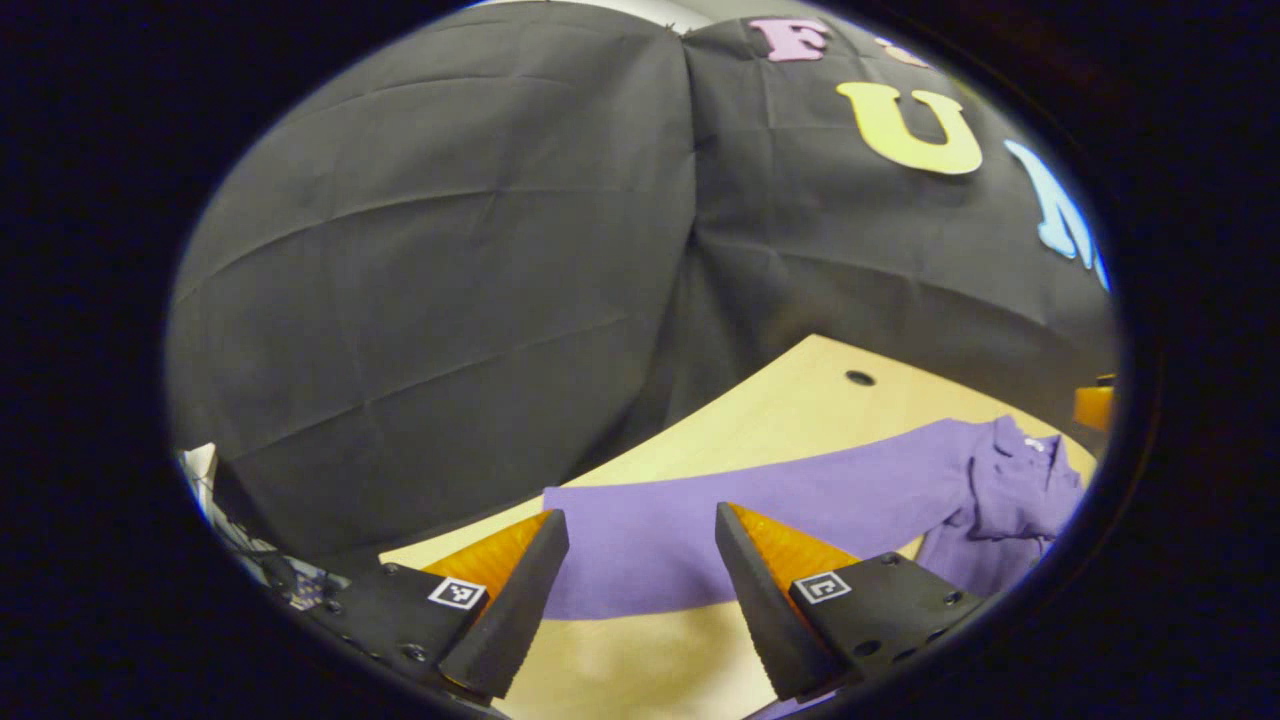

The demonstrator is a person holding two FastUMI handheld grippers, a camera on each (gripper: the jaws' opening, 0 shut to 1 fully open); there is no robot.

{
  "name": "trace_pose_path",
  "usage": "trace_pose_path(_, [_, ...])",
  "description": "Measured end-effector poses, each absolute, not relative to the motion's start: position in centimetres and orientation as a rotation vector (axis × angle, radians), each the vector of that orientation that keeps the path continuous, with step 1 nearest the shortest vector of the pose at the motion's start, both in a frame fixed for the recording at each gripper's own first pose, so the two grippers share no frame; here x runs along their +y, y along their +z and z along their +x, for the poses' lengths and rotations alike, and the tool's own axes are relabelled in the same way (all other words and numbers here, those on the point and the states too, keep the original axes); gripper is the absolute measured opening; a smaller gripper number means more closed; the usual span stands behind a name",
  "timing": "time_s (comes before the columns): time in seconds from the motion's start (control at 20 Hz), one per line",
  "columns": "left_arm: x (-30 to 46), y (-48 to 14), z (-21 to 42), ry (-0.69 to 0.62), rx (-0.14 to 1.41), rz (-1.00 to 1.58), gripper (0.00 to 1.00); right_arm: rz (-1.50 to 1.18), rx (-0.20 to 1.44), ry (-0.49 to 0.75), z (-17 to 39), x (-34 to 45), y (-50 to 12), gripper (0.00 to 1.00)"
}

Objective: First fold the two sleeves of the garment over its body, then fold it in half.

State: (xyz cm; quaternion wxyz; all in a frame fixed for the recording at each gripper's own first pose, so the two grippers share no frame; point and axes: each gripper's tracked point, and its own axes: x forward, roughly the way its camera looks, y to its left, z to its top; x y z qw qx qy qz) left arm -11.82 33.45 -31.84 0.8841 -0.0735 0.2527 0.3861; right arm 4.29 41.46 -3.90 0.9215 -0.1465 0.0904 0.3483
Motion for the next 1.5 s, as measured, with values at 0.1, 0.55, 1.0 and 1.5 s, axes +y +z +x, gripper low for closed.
trace_pose_path(0.1, [34.0, -33.4, -12.4, 0.840, 0.577, -0.178, 0.96, -0.275, 0.199, 0.735, 3.0, 41.1, -3.8, 0.94])
trace_pose_path(0.55, [33.4, -36.6, -13.8, 0.861, 0.743, -0.244, 0.96, -0.242, 0.232, 0.746, -1.4, 37.2, -4.7, 0.94])
trace_pose_path(1.0, [32.8, -37.0, -12.1, 0.793, 0.719, -0.239, 0.57, -0.171, 0.248, 0.709, -1.7, 34.9, -4.5, 0.94])
trace_pose_path(1.5, [31.7, -33.3, -8.6, 0.728, 0.603, -0.233, 0.07, -0.147, 0.276, 0.638, -1.0, 31.5, -5.5, 0.94])
